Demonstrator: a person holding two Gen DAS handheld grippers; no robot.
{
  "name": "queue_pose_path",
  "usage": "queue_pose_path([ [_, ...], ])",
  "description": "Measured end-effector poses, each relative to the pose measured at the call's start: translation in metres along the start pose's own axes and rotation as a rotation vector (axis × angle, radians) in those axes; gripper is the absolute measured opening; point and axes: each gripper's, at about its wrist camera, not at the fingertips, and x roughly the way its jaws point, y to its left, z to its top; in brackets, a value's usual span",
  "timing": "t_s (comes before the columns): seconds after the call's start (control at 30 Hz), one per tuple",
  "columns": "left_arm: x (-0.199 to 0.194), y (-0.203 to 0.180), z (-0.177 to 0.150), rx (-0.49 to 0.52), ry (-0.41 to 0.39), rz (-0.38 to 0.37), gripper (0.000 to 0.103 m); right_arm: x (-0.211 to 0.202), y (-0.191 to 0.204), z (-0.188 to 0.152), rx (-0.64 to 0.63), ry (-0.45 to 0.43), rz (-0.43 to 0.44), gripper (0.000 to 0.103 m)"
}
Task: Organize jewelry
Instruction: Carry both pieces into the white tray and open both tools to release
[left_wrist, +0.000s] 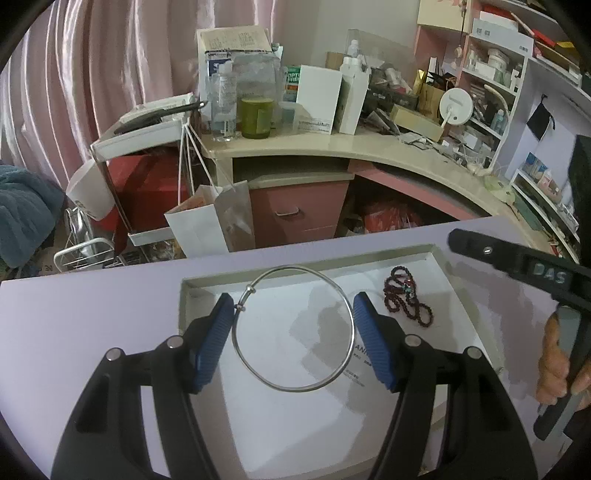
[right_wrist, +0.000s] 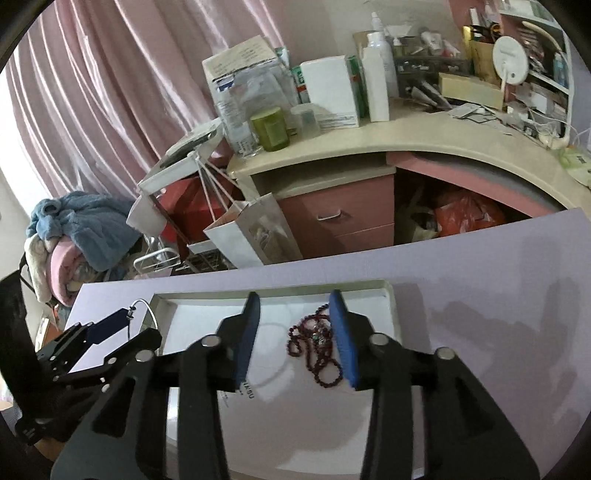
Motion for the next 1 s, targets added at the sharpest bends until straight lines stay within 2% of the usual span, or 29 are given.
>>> queue_pose_path([
  [0.23, 0.021, -0.002, -0.002, 0.004, 0.040, -0.003, 0.066, -0.012, -0.012, 0.000, 0.039, -0.022, -0.015, 0.042],
  [0.5, 0.044, 0.001, 0.000, -0.014, 0.084, 0.014, 0.065, -0.014, -0.006, -0.002, 0.008, -0.034, -0.027, 0.042],
  [0.57, 0.043, 0.005, 0.002, -0.039, 0.081, 0.017, 0.071, -0.016, -0.005, -0.003, -0.002, -0.039, -0.028, 0.042],
  [0.63, 0.036, 0.009, 0.003, -0.058, 0.061, 0.021, 0.078, -0.021, -0.004, -0.004, -0.005, -0.049, -0.028, 0.042],
  [0.83, -0.009, 0.018, 0.002, -0.086, -0.021, 0.045, 0.079, -0.054, 0.001, -0.012, -0.030, -0.114, -0.046, 0.042],
  [1.0, -0.068, 0.020, -0.010, -0.097, -0.110, 0.092, 0.082, -0.094, 0.006, -0.029, -0.059, -0.177, -0.065, 0.042],
])
